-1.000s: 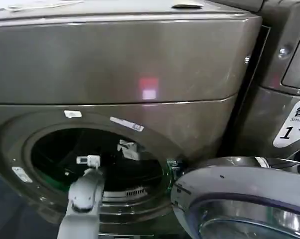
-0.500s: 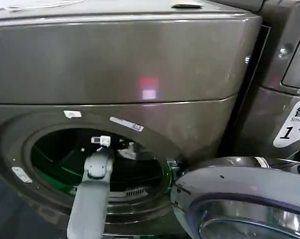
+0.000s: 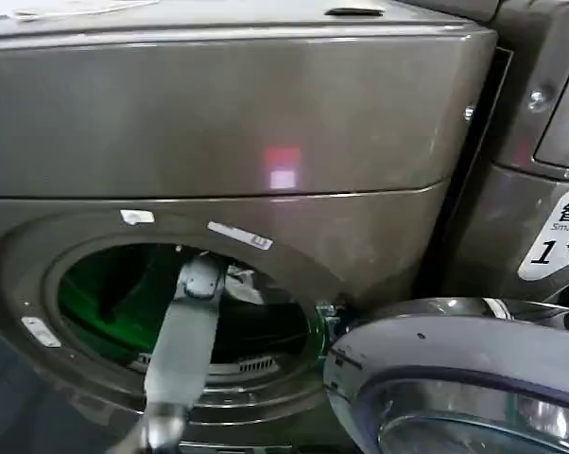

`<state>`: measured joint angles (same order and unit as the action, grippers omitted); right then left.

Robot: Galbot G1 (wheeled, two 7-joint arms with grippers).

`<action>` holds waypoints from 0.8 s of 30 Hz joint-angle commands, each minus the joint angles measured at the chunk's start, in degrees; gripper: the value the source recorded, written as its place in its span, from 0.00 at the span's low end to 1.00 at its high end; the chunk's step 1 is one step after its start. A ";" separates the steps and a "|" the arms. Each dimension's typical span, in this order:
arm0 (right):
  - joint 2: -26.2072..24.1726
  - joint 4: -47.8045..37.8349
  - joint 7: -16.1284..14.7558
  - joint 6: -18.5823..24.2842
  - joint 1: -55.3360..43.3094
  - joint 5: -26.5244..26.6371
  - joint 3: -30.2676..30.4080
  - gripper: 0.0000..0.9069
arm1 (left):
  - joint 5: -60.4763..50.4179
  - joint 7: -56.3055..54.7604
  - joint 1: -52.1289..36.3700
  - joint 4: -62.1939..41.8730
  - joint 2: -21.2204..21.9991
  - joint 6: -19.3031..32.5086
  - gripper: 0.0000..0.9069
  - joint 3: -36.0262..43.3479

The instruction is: Grasp the clothes from the dryer.

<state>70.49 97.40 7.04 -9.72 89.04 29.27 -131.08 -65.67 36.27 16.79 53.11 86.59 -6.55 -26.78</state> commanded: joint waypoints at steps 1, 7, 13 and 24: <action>-0.06 0.17 -0.02 0.04 -0.14 -0.23 0.32 1.00 | -17.14 22.77 -3.39 -2.44 -0.80 18.75 1.00 0.49; 0.11 0.17 -0.10 0.19 0.16 -0.25 0.46 1.00 | -13.21 35.97 -7.80 -6.79 -0.53 16.88 1.00 1.38; 0.12 0.03 -0.18 0.39 0.15 -0.42 0.48 1.00 | -17.16 38.44 -10.10 -11.20 -0.05 19.89 1.00 0.95; 0.19 -0.20 -0.12 0.70 -0.39 -0.86 1.05 1.00 | -17.98 36.49 -12.00 -17.79 -0.53 20.16 1.00 1.10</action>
<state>70.67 97.27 6.90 -9.08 88.83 28.49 -130.21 -81.73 71.18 6.52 40.42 86.13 10.77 -25.75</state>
